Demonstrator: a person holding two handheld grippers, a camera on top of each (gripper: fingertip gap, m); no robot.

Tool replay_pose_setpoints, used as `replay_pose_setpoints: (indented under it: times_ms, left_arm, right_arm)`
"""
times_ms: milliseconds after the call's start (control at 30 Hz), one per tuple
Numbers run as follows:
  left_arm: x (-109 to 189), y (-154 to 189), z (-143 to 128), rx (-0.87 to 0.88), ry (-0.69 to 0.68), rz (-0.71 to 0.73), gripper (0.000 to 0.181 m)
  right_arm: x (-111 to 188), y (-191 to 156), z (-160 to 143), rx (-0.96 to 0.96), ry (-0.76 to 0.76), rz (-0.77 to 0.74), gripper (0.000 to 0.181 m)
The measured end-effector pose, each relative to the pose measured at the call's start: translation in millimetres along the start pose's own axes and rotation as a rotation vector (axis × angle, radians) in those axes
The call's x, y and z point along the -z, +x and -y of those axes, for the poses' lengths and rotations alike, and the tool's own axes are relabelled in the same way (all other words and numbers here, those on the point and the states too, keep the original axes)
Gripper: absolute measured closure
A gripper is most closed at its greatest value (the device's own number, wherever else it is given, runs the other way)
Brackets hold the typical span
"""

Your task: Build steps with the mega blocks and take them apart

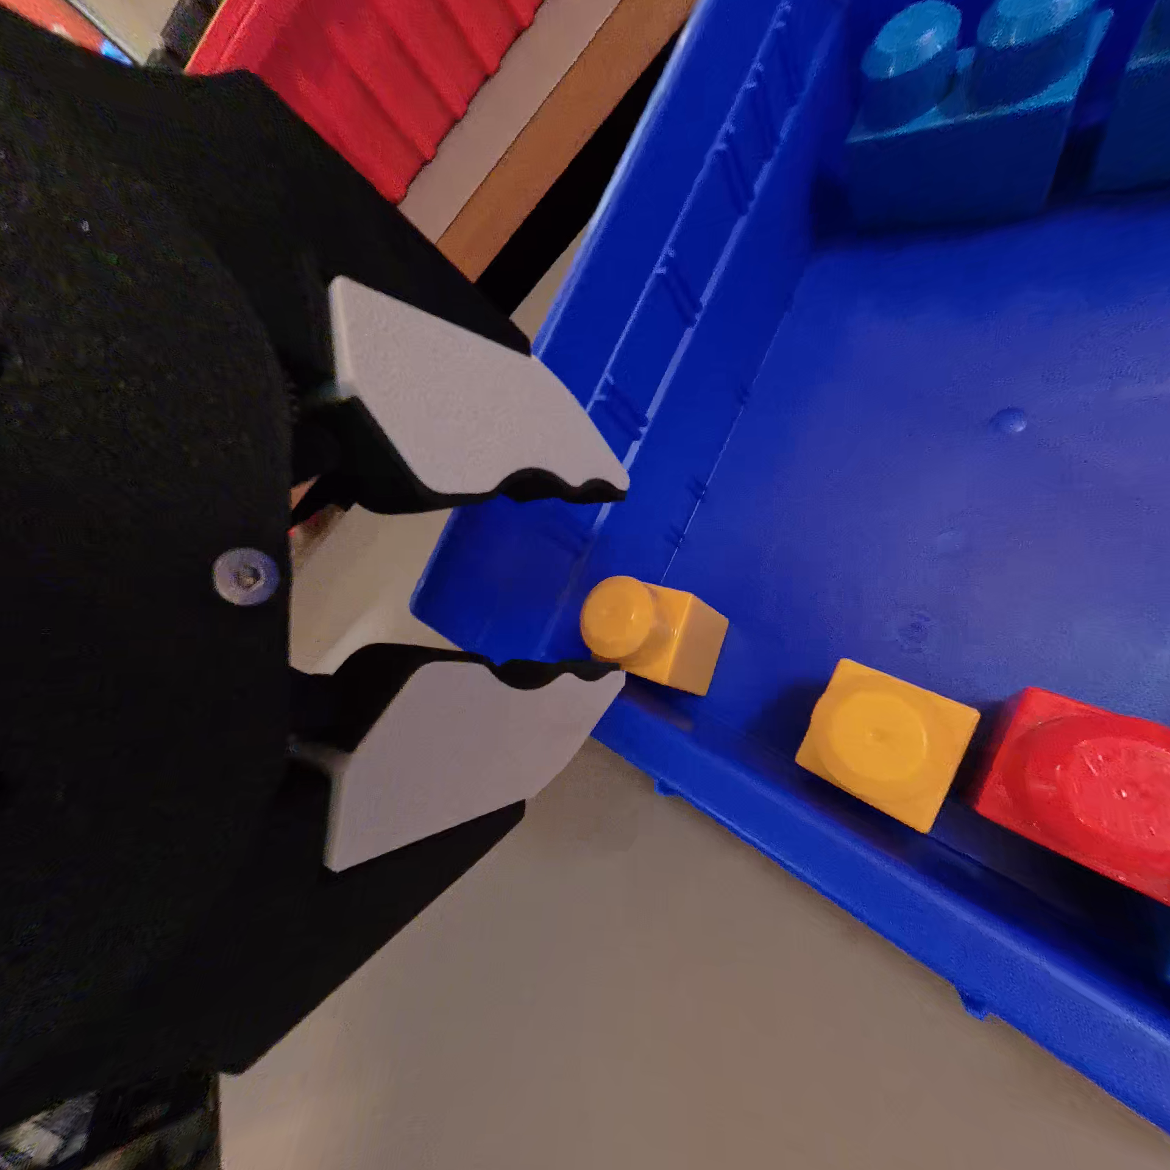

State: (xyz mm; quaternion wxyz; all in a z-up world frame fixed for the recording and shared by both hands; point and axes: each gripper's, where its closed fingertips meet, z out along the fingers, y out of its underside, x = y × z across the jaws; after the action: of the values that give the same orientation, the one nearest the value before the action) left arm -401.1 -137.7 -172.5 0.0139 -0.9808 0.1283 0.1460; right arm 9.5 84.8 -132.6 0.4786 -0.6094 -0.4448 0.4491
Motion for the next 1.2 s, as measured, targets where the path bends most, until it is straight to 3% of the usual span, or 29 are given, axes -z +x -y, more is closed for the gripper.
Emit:
replay_pose_setpoints:
  times_ms: [133, 233, 333, 433, 567, 700, 800, 933, 1067, 1200]
  left_arm:
    - [-8.6, 9.3, -0.6, -0.076, -0.099, -0.057, 0.138]
    - [-17.7, 10.9, -7.5, -0.131, -0.183, -0.063, 0.152]
    - [-19.6, 10.6, -7.6, -0.162, -0.212, -0.059, 0.152]
    - [-11.3, 5.5, -0.3, -0.125, -0.161, -0.027, 0.152]
    - [35.3, 5.8, 20.2, -0.097, 0.017, 0.060, 0.152]
    - [92.1, 63.5, 48.3, -0.194, 0.173, 0.031, 0.152]
    - [108.7, 130.0, 67.5, -0.326, 0.213, -0.042, 0.152]
    - [93.6, 200.8, 95.2, -0.446, 0.225, -0.112, 0.152]
    - [67.5, 245.1, 126.2, -0.492, 0.252, -0.176, 0.152]
    - [59.5, 271.1, 154.5, -0.513, 0.344, -0.222, 0.152]
  right_arm:
    - [-1.2, -0.8, -2.7, 0.002, -0.014, 0.008, 0.181]
    - [-1.6, -0.3, -4.2, -0.004, -0.021, 0.013, 0.181]
    - [-2.1, 0.6, -5.6, -0.014, -0.026, 0.016, 0.181]
    - [-2.6, 1.2, -6.5, -0.016, -0.031, 0.016, 0.181]
    - [-2.3, 1.5, -5.2, -0.019, -0.026, 0.016, 0.181]
    - [-2.4, -1.3, -3.3, -0.017, -0.023, 0.034, 0.181]
    - [0.6, -15.8, 4.9, -0.009, -0.009, 0.117, 0.177]
    - [12.5, -46.2, 13.2, 0.068, -0.071, 0.265, 0.171]
    - [27.4, -72.8, -21.3, 0.119, -0.392, 0.370, 0.158]
    - [39.3, -88.9, -40.6, 0.232, -0.599, 0.341, 0.144]
